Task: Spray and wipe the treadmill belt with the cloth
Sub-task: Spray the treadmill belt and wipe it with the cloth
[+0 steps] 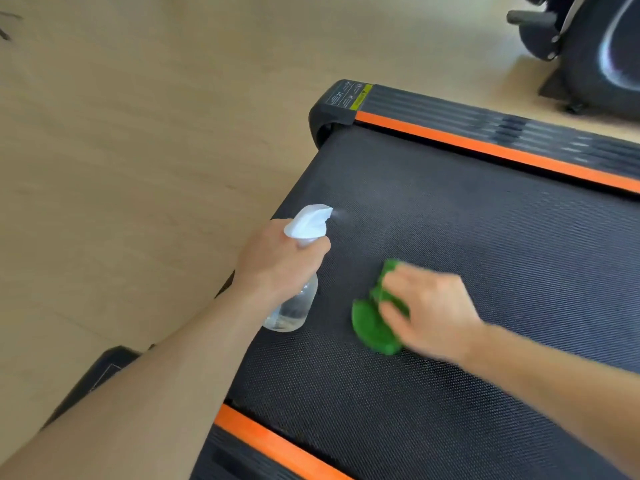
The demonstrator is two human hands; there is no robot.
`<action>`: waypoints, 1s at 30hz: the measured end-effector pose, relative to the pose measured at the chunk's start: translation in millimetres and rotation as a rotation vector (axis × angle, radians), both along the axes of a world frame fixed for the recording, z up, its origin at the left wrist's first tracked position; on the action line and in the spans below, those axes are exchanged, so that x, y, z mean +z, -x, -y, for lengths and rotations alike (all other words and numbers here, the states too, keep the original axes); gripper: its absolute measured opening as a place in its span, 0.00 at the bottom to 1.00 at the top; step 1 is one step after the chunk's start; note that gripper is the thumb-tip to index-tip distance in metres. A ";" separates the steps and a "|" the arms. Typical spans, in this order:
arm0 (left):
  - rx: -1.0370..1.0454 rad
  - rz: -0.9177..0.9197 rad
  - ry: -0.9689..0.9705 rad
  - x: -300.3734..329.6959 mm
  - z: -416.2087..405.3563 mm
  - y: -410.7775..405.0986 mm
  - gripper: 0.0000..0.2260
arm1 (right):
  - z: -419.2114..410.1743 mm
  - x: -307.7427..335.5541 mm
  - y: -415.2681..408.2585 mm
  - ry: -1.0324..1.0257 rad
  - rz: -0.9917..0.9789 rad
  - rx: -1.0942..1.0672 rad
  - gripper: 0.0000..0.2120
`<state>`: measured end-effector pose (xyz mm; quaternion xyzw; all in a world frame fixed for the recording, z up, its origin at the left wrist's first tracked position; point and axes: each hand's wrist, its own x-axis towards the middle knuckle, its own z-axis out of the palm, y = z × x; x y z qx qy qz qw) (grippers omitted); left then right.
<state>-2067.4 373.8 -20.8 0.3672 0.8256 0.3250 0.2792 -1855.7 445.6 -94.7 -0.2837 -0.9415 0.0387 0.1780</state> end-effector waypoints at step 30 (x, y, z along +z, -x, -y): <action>0.193 0.161 -0.228 -26.3 17.4 15.8 0.12 | -74.9 -4.9 124.8 0.123 -0.025 -0.393 0.09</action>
